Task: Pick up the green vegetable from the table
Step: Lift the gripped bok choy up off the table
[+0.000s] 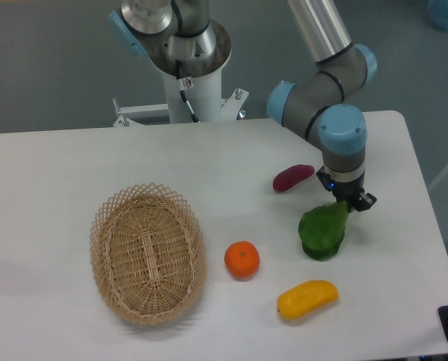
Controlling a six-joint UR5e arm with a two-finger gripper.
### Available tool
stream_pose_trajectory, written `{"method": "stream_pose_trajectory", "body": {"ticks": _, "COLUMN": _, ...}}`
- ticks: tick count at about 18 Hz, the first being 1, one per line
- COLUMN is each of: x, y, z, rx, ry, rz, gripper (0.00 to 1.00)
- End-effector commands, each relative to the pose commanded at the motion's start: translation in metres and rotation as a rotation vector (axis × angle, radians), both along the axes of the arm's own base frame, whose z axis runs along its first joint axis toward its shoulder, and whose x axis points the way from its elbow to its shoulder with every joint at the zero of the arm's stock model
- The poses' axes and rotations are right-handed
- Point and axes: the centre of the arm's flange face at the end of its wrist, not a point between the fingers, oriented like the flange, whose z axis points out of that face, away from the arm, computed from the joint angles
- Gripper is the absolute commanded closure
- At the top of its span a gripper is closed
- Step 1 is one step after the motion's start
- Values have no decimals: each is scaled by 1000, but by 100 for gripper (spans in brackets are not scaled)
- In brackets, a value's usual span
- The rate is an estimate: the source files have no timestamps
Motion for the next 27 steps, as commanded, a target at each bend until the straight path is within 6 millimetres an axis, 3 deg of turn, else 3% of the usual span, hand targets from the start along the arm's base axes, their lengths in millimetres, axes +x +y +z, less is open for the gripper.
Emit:
{"method": "stream_pose_trajectory", "body": {"ticks": 3, "x": 15, "y": 0, "z": 33, "rx": 56, "ry": -35, "rz": -13, "gripper": 64}}
{"method": "stream_pose_trajectory", "body": {"ticks": 6, "x": 27, "y": 12, "z": 74, "rx": 214, "ry": -66, "rz": -35, "gripper": 64}}
{"method": "stream_pose_trajectory", "body": {"ticks": 12, "x": 51, "y": 39, "z": 163, "rx": 566, "ry": -116, "rz": 109, "gripper": 64}}
{"method": "stream_pose_trajectory", "body": {"ticks": 14, "x": 63, "y": 42, "z": 183, "rx": 649, "ry": -144, "rz": 155, "gripper": 64}}
{"method": "stream_pose_trajectory", "body": {"ticks": 20, "x": 63, "y": 45, "z": 194, "rx": 745, "ry": -204, "rz": 266, "gripper": 64}}
{"method": "stream_pose_trajectory", "body": {"ticks": 27, "x": 66, "y": 50, "z": 199, "rx": 761, "ry": -204, "rz": 238, "gripper": 64}}
